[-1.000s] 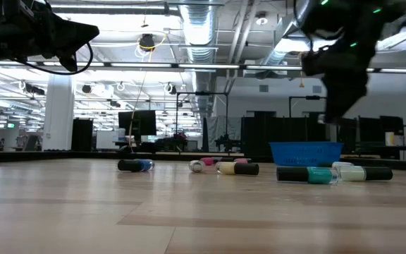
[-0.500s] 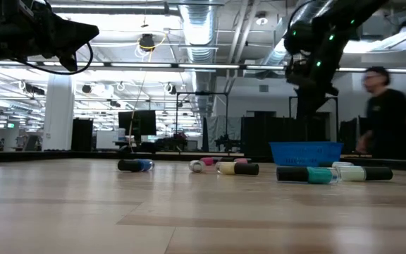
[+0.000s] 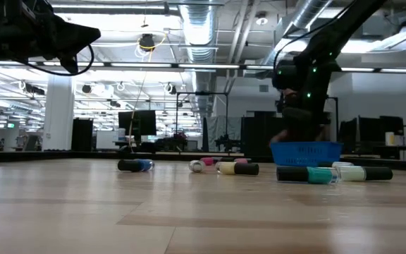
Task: Pick & Place Nail Polish
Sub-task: Put the purple nail polish bottle into the blue bin, then put the transparent nail polish bottle into the blue bin
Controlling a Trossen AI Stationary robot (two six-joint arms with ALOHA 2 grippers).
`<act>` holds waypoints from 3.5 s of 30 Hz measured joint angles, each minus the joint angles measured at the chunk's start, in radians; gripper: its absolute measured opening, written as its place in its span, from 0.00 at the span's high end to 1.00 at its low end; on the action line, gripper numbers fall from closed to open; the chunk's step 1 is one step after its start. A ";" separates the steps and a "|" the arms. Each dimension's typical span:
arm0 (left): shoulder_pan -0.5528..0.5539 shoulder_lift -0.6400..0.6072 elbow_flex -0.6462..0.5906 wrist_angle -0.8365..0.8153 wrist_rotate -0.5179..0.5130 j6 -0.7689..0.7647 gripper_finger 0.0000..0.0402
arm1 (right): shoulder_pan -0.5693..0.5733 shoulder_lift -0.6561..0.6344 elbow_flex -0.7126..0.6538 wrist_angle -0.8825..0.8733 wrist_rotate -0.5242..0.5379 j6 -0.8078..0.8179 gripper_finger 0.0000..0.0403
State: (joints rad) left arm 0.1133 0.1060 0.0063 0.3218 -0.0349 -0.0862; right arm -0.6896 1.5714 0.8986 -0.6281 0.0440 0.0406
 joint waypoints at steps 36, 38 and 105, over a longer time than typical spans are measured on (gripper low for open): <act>0.000 0.006 0.000 0.019 0.004 0.000 0.97 | 0.640 -0.391 0.076 -0.580 -0.150 1.133 0.40; 0.000 0.006 0.000 0.019 0.004 0.000 0.97 | 0.767 -0.389 0.075 -0.562 -0.149 1.302 0.40; 0.000 0.023 0.000 0.046 0.000 0.000 0.97 | 1.396 0.237 0.078 -0.004 -0.227 2.178 0.70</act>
State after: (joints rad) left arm 0.1133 0.1291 0.0060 0.3683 -0.0347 -0.0860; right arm 0.7061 1.8084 0.9767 -0.6317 -0.1834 2.2188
